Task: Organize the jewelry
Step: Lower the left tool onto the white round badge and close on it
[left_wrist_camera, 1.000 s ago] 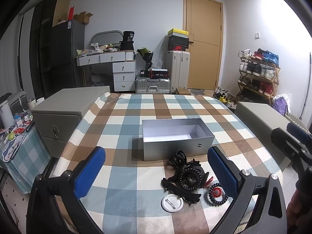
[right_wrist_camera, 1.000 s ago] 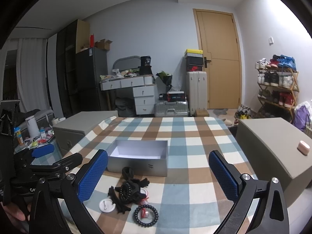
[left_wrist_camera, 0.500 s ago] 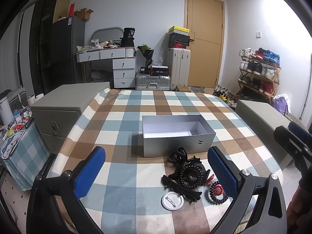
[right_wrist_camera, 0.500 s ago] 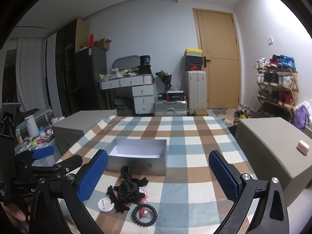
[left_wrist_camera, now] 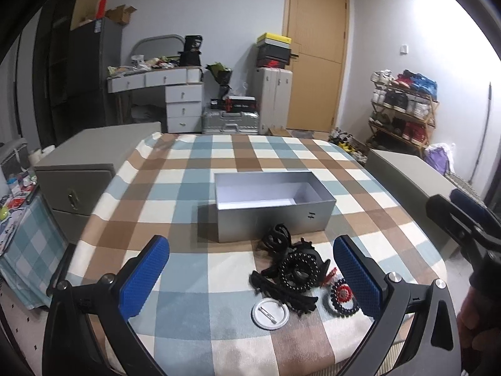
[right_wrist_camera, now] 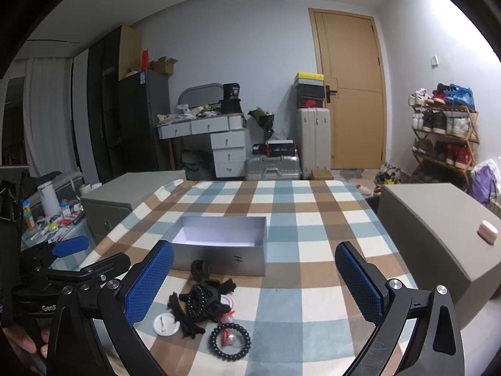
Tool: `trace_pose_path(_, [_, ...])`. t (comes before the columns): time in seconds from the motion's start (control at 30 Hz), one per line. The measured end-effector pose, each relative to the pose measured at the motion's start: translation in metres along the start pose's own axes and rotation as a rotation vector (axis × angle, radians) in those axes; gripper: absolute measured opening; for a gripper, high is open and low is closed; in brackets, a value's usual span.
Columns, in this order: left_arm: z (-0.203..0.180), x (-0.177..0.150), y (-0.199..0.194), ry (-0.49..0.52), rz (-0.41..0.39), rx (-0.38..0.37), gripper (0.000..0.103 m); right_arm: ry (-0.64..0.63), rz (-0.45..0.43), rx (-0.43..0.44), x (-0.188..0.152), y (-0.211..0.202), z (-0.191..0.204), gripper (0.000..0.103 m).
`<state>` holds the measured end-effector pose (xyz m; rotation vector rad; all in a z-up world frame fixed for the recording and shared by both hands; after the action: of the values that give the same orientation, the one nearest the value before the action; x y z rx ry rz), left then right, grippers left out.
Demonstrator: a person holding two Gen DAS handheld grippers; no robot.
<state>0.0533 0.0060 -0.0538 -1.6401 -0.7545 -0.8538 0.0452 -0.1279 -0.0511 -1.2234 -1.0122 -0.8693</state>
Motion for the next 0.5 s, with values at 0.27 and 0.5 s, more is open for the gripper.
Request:
trace_pose_path(0.27, [0.01, -0.027, 0.019, -0.028, 0.116, -0.125, 0.102, 0.007, 0.045, -0.013, -0.016, 0.016, -0.007, 0.103])
trace_pose_path(0.5, [0.011, -0.061, 0.041, -0.025, 0.262, -0.204, 0.099, -0.002, 0.092, -0.018, -0.031, 0.033, -0.008, 0.103])
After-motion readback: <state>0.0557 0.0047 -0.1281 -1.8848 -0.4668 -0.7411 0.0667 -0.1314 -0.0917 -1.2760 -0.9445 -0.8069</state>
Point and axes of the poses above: each gripper's, at about its wrist camera, not at the fingertips, and y roughly the way its jaws point, z to its left, x to its top, the point moved 6 cm from there along y, roughly the way its jaws point, and after that the axes turned 6 degrees about -x, right-handed, at the moved point
